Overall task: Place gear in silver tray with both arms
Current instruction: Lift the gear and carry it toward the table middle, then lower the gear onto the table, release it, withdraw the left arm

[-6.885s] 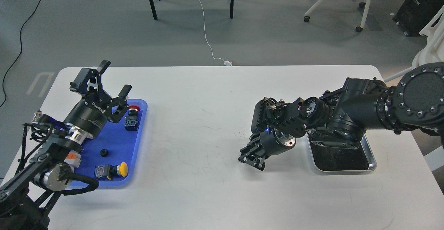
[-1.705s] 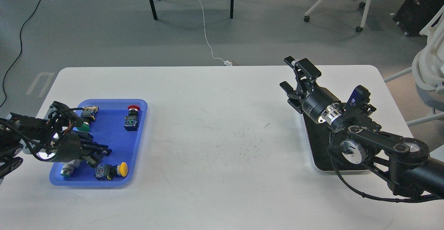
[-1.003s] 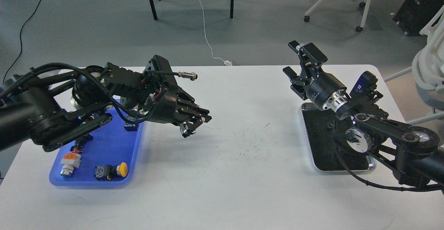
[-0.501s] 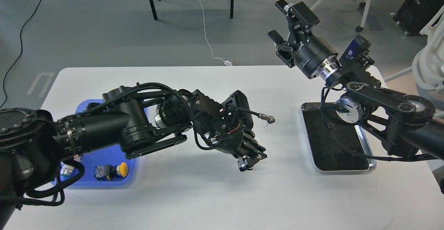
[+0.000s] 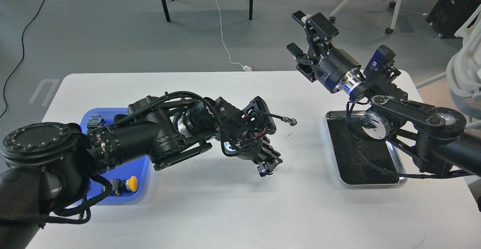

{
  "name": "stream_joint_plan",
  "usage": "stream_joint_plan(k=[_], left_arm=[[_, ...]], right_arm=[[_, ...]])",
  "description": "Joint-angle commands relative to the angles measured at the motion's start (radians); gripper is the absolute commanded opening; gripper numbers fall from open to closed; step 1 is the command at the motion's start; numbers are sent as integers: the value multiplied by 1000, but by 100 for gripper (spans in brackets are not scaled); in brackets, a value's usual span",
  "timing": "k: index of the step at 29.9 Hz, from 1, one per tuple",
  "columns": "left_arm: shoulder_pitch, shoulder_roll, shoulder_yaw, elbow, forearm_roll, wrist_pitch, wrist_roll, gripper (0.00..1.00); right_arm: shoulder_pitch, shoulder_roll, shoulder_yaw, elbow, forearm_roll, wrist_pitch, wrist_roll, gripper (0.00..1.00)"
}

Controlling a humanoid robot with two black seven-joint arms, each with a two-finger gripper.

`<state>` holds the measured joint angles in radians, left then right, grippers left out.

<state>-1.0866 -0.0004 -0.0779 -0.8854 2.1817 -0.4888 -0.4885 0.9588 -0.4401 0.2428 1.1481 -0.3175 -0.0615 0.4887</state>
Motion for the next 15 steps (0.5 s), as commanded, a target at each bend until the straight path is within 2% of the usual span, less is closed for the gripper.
stream_joint_plan(k=[1, 15], left_arm=[[1, 0, 18, 0, 0, 0, 0, 11], [2, 0, 52, 62, 0, 0, 0, 13]], right_arm=[[0, 4, -2, -1, 0, -1, 0, 97], [-8, 0, -2, -1, 0, -3, 0, 97]])
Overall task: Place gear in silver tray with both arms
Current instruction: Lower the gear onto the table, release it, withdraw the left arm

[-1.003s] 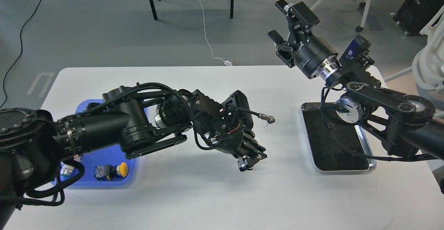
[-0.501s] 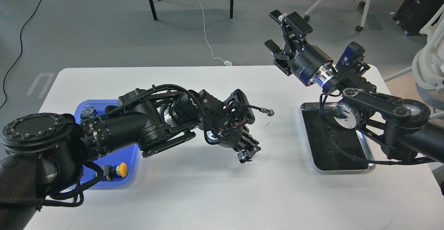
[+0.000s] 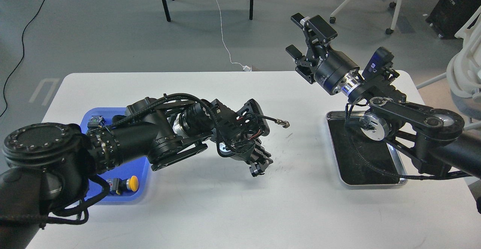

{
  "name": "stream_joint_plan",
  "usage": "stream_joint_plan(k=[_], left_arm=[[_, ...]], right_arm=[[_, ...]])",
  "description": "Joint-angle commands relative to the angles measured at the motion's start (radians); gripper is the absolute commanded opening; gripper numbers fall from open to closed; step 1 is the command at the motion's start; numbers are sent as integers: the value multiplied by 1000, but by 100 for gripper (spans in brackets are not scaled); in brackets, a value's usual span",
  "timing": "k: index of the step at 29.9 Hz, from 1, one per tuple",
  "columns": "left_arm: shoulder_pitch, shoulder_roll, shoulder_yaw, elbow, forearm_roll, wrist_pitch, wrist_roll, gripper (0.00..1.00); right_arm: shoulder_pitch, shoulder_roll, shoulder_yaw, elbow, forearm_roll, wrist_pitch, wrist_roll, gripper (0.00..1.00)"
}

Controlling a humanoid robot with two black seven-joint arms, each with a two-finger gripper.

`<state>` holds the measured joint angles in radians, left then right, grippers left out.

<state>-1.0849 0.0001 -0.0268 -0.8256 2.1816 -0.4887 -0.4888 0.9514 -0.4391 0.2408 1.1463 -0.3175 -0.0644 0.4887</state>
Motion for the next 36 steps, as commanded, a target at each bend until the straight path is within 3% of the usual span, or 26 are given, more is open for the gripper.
stream_joint_plan(k=[1, 8, 11, 12, 14, 16, 36], left_arm=[[-1, 0, 1, 2, 0, 0, 0, 13], [-7, 0, -1, 0, 0, 0, 0, 18], [-10, 0, -2, -4, 0, 0, 0, 28], [-10, 0, -4, -4, 0, 0, 0, 42], [-12, 0, -4, -6, -2, 0, 0, 84], [-15, 0, -2, -7, -5, 0, 0, 99], [-40, 0, -10, -29, -80, 0, 0, 98]], right_arm=[[0, -3, 0, 0, 0, 0, 0, 97], [0, -6, 0, 1, 0, 0, 0, 97], [0, -9, 0, 1, 0, 2, 0, 97], [0, -9, 0, 3, 0, 2, 0, 97], [0, -9, 0, 1, 0, 2, 0, 97], [0, -9, 0, 3, 0, 2, 0, 97], [0, -15, 0, 6, 0, 3, 0, 97]])
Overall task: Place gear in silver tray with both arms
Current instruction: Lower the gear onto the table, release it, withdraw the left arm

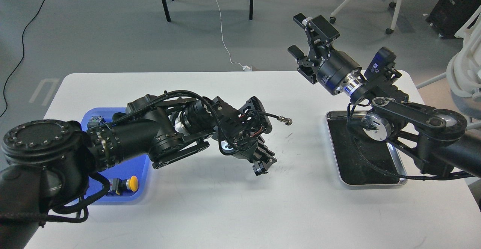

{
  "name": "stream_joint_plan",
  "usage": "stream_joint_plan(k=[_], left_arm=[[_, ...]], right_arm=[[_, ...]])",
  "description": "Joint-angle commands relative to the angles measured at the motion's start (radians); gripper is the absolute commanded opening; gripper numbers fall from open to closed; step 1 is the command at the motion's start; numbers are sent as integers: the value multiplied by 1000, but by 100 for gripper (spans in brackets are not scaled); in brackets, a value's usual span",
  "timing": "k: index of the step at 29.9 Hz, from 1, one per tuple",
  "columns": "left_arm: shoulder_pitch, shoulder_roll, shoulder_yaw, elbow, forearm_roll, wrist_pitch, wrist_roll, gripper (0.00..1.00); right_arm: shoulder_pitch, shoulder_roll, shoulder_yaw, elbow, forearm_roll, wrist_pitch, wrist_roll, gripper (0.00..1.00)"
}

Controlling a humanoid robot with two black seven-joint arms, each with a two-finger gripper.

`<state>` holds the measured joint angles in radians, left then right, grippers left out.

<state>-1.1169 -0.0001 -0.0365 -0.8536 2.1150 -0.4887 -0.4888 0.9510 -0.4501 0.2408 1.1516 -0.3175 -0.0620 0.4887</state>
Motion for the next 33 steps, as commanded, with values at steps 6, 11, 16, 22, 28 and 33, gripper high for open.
stream_joint_plan(k=[6, 11, 16, 22, 28, 33], left_arm=[[-23, 0, 1, 1, -18, 0, 0, 56], [-24, 0, 7, -1, -13, 0, 0, 7], [-20, 0, 6, 2, -15, 0, 0, 7], [-14, 0, -6, 2, -26, 0, 0, 98], [-23, 0, 3, 5, -49, 0, 0, 99], [-23, 0, 1, 4, -55, 0, 0, 99]], right_arm=[[-3, -7, 0, 0, 0, 1, 0, 97], [-5, -6, 0, 0, 0, 1, 0, 97], [-5, -7, -1, -1, 0, 2, 0, 97], [-6, -4, -1, -1, 0, 2, 0, 97], [-6, -4, -1, -1, 0, 2, 0, 97], [-6, -6, -1, 0, 0, 2, 0, 97]])
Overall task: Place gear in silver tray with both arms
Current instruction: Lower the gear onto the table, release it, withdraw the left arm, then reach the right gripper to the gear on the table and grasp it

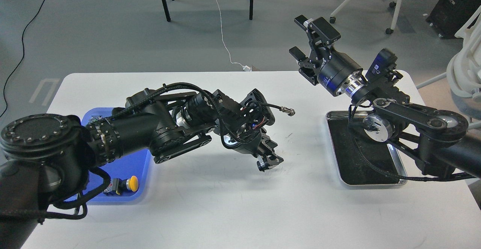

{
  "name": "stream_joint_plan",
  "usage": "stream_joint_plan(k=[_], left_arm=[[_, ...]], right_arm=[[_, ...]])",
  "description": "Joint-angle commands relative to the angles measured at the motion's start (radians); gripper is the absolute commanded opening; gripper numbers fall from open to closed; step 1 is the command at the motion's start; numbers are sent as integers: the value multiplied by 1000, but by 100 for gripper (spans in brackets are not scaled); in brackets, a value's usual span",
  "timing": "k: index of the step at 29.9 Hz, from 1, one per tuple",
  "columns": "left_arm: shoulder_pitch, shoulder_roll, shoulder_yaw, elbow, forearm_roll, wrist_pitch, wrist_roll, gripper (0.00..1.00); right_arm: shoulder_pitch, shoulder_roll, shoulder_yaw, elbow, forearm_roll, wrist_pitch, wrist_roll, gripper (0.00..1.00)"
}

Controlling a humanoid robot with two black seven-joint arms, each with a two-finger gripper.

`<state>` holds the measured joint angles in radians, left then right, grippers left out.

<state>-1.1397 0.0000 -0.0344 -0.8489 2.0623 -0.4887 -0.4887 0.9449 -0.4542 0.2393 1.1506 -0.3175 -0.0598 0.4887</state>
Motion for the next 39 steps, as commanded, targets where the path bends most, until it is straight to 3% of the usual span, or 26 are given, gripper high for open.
stream_joint_plan(k=[1, 9, 14, 17, 22, 30, 34, 39], left_arm=[[0, 0, -1, -1, -2, 0, 0, 99], [0, 0, -10, -4, -11, 2, 0, 99], [9, 0, -56, -30, -235, 12, 0, 99], [27, 90, -64, -78, -429, 62, 0, 99], [116, 245, -113, -93, -837, 168, 0, 99], [342, 400, -361, -176, -1229, 177, 0, 99], [479, 411, -540, -196, -1280, 176, 0, 99], [636, 419, -728, -208, -1335, 163, 5, 99]], right_arm=[[0, -1, 0, 1, 0, 0, 0, 97], [-6, -6, -1, 0, -12, 3, 0, 97], [-3, -66, -27, 9, -31, 8, 0, 97], [-3, -119, -55, 15, -90, 30, 0, 98], [-3, -231, -106, 35, -300, 155, 0, 98], [46, -293, -227, 35, -670, 244, 0, 98], [130, -291, -360, 29, -854, 244, 0, 99], [254, -226, -543, 26, -902, 245, 0, 99]])
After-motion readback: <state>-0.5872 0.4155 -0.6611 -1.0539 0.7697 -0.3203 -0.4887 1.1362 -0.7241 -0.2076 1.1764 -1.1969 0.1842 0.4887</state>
